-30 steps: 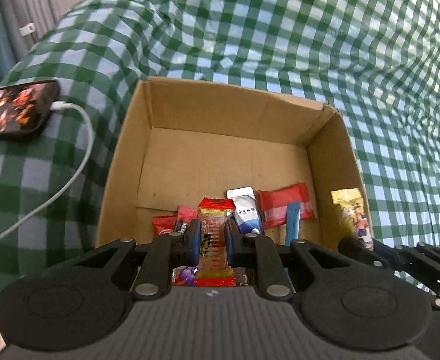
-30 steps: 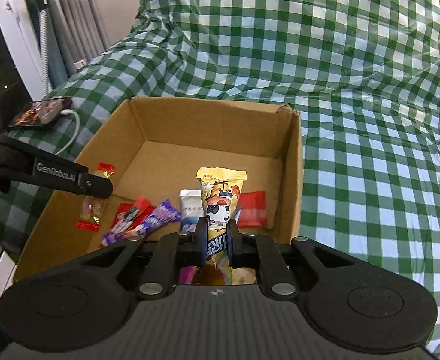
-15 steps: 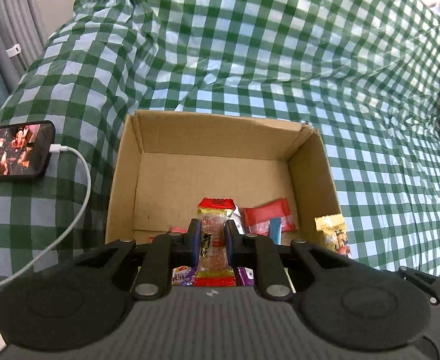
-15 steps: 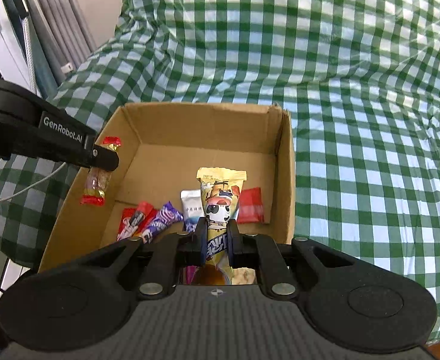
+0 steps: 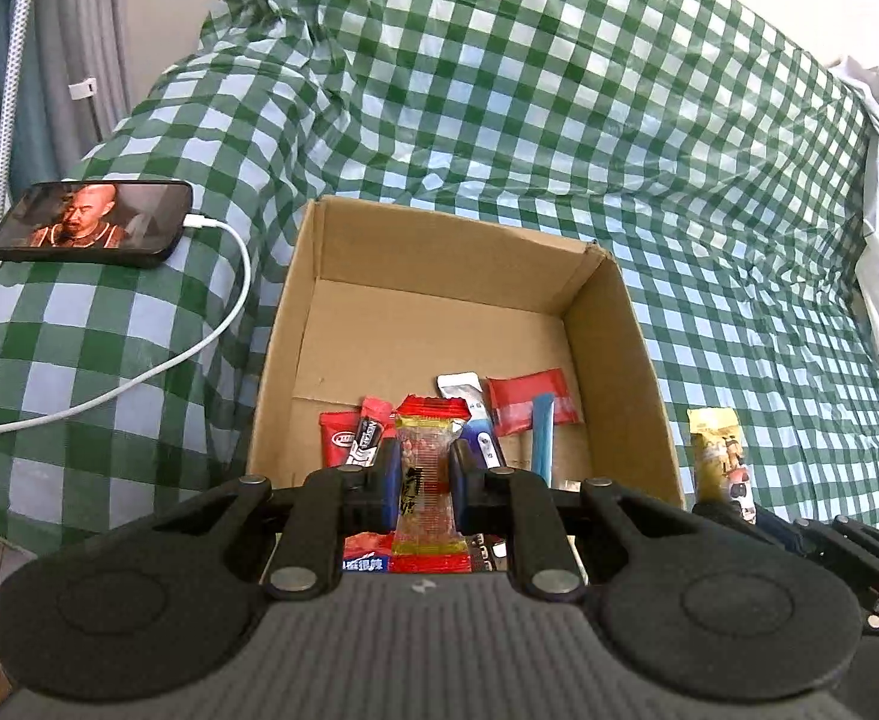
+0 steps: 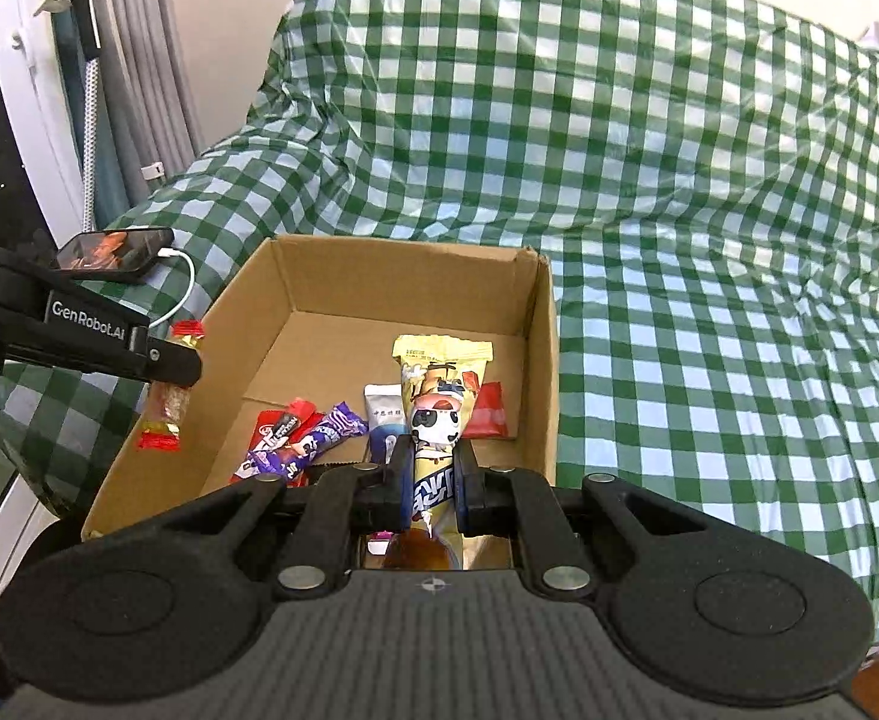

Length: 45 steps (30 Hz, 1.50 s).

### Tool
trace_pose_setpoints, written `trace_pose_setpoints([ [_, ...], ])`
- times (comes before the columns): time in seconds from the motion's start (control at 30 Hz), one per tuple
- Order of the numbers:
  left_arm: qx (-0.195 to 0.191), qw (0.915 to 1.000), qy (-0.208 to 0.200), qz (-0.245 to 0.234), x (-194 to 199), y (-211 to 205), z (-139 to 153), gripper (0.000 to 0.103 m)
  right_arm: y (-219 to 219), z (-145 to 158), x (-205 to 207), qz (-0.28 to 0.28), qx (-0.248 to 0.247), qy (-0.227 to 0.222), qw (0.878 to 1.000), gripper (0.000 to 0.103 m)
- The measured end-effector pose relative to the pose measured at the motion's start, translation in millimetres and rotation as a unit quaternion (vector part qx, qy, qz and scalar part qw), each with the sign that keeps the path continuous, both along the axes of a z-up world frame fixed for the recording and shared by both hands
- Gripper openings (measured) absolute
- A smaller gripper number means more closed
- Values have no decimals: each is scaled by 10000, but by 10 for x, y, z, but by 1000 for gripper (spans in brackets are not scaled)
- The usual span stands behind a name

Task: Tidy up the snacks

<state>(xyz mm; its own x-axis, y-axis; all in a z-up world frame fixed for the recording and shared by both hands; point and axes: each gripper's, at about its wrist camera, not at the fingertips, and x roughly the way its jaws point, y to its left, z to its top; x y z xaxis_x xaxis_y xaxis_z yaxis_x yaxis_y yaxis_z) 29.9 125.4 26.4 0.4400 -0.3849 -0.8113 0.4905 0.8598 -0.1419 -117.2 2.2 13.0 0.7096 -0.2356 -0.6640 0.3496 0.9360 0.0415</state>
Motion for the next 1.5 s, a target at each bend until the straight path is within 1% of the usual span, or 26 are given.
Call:
trace_pose_setpoints([
  [0.13, 58, 10000, 4, -12, 61, -30, -29, 18, 2, -40, 50, 80, 106, 28, 9999, 13],
  [0.2, 87, 9999, 89, -37, 134, -109, -79, 18, -7, -73, 117, 133, 95, 60, 9998, 13],
  [0.4, 299, 9989, 298, -201, 374, -338, -308, 18, -138, -231, 365, 141, 214, 258, 9993, 13],
  [0.57, 489, 9977, 415, -232, 581, -484, -511, 18, -240, -415, 616, 185, 287, 450, 9984, 13],
  [0.77, 748, 9960, 416, -238, 780, -613, -695, 19, -331, -573, 845, 131, 295, 607, 9976, 14],
  [0.8, 790, 9957, 389, -279, 802, -631, -709, 20, -356, -590, 874, 97, 298, 623, 9976, 14],
  [0.83, 831, 9955, 341, -314, 807, -639, -714, 38, -371, -599, 881, 73, 305, 634, 9975, 22],
  [0.87, 915, 9948, 288, -346, 814, -649, -709, 56, -391, -601, 894, 45, 318, 622, 9975, 43],
  [0.9, 1022, 9941, 230, -296, 814, -646, -689, 94, -413, -580, 893, -33, 312, 556, 9980, 55],
  [0.93, 1075, 9940, 116, -183, 796, -621, -652, 102, -425, -547, 881, -109, 285, 464, 9985, 69],
  [0.97, 1012, 9948, -81, -82, 741, -557, -596, 103, -421, -505, 855, -141, 255, 364, 9989, 73],
  [1.0, 967, 9951, -197, -67, 694, -509, -551, 103, -418, -469, 825, -124, 252, 307, 9991, 74],
  [1.07, 1030, 9944, -183, -132, 603, -432, -494, 103, -386, -402, 730, -138, 309, 267, 9991, 86],
  [1.1, 1073, 9940, -146, -150, 556, -395, -476, 103, -360, -377, 668, -191, 344, 265, 9989, 88],
  [1.23, 1084, 9941, -91, -60, 255, -193, -398, 103, -168, -326, 379, -209, 459, 288, 9983, 91],
  [1.4, 1013, 9947, -149, -15, -176, 14, -261, 103, 87, -270, -19, -201, 267, 249, 9991, 94],
  [1.5, 1004, 9946, -264, 63, -424, 110, -176, 103, 180, -216, -217, -205, 245, 170, 9993, 96],
])
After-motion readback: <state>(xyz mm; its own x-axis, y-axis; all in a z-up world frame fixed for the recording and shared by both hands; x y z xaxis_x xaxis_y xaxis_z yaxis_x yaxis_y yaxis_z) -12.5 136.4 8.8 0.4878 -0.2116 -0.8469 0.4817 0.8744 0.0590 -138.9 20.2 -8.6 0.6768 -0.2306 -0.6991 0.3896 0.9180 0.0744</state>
